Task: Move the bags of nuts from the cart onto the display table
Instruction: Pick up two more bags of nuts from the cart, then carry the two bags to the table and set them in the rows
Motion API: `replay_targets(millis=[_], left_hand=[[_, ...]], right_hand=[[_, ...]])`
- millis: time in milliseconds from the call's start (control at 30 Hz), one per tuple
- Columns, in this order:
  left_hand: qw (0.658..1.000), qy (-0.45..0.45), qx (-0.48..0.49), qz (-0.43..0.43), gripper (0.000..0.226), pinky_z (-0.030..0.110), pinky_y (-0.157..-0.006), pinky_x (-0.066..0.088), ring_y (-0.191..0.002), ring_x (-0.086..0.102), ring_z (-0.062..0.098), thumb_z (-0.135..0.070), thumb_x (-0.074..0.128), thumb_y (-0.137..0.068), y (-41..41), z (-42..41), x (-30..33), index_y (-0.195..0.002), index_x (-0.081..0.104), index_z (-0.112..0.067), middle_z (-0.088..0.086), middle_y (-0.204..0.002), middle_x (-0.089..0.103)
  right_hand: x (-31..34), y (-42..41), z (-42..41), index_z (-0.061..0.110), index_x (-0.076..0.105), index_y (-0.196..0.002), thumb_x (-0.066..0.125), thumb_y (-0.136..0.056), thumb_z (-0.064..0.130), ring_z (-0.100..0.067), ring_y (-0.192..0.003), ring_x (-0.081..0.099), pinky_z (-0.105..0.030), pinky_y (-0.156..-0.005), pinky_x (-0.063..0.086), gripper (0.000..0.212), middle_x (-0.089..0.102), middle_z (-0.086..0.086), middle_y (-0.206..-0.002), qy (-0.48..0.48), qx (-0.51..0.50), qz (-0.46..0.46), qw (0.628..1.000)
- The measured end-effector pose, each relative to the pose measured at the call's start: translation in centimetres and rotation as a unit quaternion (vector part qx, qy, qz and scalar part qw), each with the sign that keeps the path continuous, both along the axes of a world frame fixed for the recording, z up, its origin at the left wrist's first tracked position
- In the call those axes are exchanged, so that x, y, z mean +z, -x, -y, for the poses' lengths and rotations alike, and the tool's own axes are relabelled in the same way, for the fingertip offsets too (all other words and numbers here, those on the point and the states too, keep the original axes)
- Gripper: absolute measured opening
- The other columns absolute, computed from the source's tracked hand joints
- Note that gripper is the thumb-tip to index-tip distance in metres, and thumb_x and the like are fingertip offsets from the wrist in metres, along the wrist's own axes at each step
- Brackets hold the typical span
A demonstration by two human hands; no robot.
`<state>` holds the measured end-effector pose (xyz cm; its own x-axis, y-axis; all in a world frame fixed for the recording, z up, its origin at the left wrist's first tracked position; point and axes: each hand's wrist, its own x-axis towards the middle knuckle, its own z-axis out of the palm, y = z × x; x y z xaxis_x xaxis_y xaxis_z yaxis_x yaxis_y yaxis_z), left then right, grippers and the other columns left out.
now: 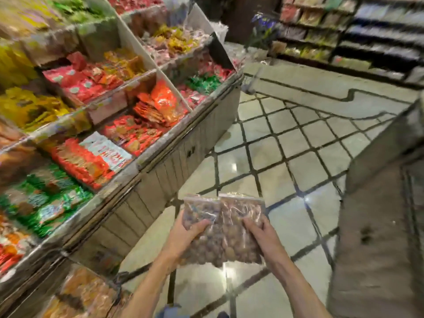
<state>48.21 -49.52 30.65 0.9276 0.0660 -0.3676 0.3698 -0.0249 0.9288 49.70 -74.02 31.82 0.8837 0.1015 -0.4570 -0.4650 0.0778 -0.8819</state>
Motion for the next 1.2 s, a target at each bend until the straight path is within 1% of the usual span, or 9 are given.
replay_targets(millis=[100,233,400,567,667,800,933,1067,1200], left_hand=[[0.999,0.002,-0.052,-0.003,0.072,0.038,-0.093,0.061,-0.111,0.075,0.016,-0.055,0.091,-0.073,-5.6,5.3,0.0,-0.135,0.06,-0.034,0.002,-0.127,0.075],[0.992,0.024,-0.123,0.011,0.047,0.017,-0.079,0.058,-0.102,0.076,0.009,-0.022,0.086,-0.085,-13.4,12.6,0.1,-0.126,0.064,-0.028,0.0,-0.11,0.08],[0.979,0.036,-0.198,0.011,0.056,0.036,-0.086,0.063,-0.106,0.077,0.018,-0.034,0.087,-0.081,-24.6,20.3,-1.5,-0.131,0.063,-0.033,-0.002,-0.119,0.078],[0.961,0.053,-0.269,0.018,0.051,0.022,-0.073,0.061,-0.099,0.077,0.008,-0.029,0.084,-0.086,-36.7,28.1,-1.5,-0.131,0.061,-0.035,-0.006,-0.118,0.077],[0.945,0.048,-0.323,0.025,0.054,0.032,-0.087,0.062,-0.106,0.076,0.013,-0.034,0.085,-0.085,-43.5,32.4,-0.9,-0.133,0.06,-0.035,-0.004,-0.121,0.077],[0.928,0.051,-0.368,0.015,0.075,0.05,-0.098,0.06,-0.111,0.075,0.018,-0.055,0.092,-0.069,-52.0,38.3,-0.6,-0.135,0.058,-0.04,-0.004,-0.123,0.076],[0.913,0.039,-0.406,0.012,0.08,0.049,-0.099,0.06,-0.113,0.074,0.017,-0.053,0.091,-0.073,-59.3,44.8,-0.9,-0.143,0.053,-0.039,-0.004,-0.13,0.072],[0.901,0.027,-0.432,0.019,0.063,0.044,-0.093,0.063,-0.104,0.077,0.015,-0.04,0.087,-0.082,-66.1,52.7,-1.6,-0.137,0.056,-0.036,-0.001,-0.124,0.074],[0.891,0.016,-0.452,0.028,0.083,0.043,-0.1,0.059,-0.113,0.071,0.016,-0.051,0.088,-0.075,-73.1,61.7,-1.9,-0.146,0.05,-0.03,-0.003,-0.131,0.069]], right_hand=[[0.3,-2.5,5.0,0.023,0.064,-0.129,0.078,-0.091,0.036,-0.026,-0.102,0.079,-0.05,-0.092,0.063,0.043,0.081,-0.005,-0.113,0.009,-0.065,0.008,0.998],[0.0,-6.8,11.2,0.026,0.065,-0.13,0.077,-0.093,0.034,-0.028,-0.104,0.079,-0.056,-0.096,0.061,0.04,0.08,-0.005,-0.114,0.019,-0.149,0.01,0.989],[-0.6,-13.8,18.0,0.023,0.065,-0.132,0.075,-0.096,0.027,-0.029,-0.106,0.078,-0.049,-0.093,0.062,0.037,0.08,-0.007,-0.118,0.021,-0.235,0.023,0.971],[-0.1,-22.2,24.1,0.024,0.063,-0.132,0.077,-0.094,0.031,-0.028,-0.101,0.08,-0.047,-0.088,0.064,0.041,0.081,-0.005,-0.114,0.038,-0.316,0.025,0.948],[0.6,-27.3,27.4,0.025,0.064,-0.131,0.076,-0.094,0.031,-0.026,-0.101,0.079,-0.046,-0.089,0.064,0.039,0.081,-0.004,-0.114,0.041,-0.35,0.032,0.935],[0.9,-33.4,31.8,0.021,0.065,-0.128,0.075,-0.096,0.026,-0.027,-0.098,0.08,-0.034,-0.074,0.065,0.034,0.081,-0.005,-0.111,0.028,-0.404,0.034,0.914],[0.3,-39.3,37.0,0.018,0.064,-0.132,0.074,-0.097,0.025,-0.03,-0.1,0.08,-0.038,-0.076,0.065,0.038,0.081,-0.008,-0.113,0.019,-0.445,0.037,0.895],[-1.3,-45.4,43.6,0.018,0.063,-0.134,0.076,-0.096,0.027,-0.03,-0.104,0.079,-0.049,-0.09,0.063,0.041,0.08,-0.008,-0.116,0.026,-0.461,0.033,0.886],[-3.5,-51.6,52.1,0.022,0.064,-0.132,0.078,-0.093,0.033,-0.029,-0.103,0.079,-0.047,-0.087,0.065,0.043,0.08,-0.007,-0.116,0.021,-0.479,0.037,0.877]])
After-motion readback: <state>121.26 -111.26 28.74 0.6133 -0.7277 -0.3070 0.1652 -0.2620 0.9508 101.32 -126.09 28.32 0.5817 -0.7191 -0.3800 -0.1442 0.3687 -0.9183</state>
